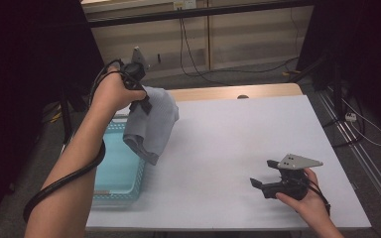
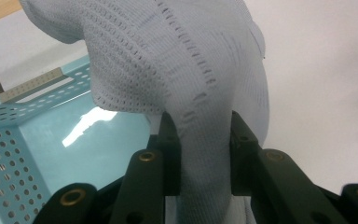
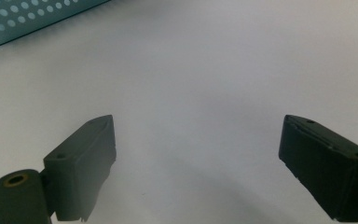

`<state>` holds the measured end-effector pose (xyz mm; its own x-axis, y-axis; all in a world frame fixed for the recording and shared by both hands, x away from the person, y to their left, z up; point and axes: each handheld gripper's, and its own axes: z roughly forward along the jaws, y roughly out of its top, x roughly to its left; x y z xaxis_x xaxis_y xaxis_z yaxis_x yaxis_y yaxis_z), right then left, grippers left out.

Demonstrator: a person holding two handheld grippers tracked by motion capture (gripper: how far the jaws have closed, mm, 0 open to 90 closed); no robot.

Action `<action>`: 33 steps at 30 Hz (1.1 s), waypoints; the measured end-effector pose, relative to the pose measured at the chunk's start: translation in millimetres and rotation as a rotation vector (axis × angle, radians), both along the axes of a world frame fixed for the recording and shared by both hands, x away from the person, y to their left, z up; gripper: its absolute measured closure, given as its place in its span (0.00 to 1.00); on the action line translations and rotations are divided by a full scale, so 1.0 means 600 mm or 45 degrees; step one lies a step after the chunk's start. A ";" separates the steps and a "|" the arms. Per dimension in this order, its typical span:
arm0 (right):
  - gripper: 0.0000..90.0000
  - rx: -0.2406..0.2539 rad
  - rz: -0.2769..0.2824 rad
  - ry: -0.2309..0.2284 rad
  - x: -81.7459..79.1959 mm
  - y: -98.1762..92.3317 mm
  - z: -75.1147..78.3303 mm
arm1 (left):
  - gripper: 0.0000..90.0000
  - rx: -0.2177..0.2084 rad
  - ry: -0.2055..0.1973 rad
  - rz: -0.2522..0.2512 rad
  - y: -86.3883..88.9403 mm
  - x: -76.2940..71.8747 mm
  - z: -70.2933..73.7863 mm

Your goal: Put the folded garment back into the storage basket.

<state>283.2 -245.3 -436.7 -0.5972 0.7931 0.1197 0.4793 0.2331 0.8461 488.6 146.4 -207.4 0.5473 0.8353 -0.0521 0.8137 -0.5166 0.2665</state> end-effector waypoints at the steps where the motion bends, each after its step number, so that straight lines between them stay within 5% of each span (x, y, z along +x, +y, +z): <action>1: 0.12 0.000 0.000 0.000 0.000 0.000 0.000 | 0.81 0.000 0.000 0.000 0.000 0.000 0.000; 19: 0.12 0.003 -0.006 -0.002 0.000 -0.001 0.000 | 0.81 0.030 -0.017 0.054 0.039 0.002 0.020; 33: 0.12 0.000 -0.003 0.003 0.000 0.000 -0.001 | 0.81 0.036 -0.017 0.105 0.072 0.006 0.007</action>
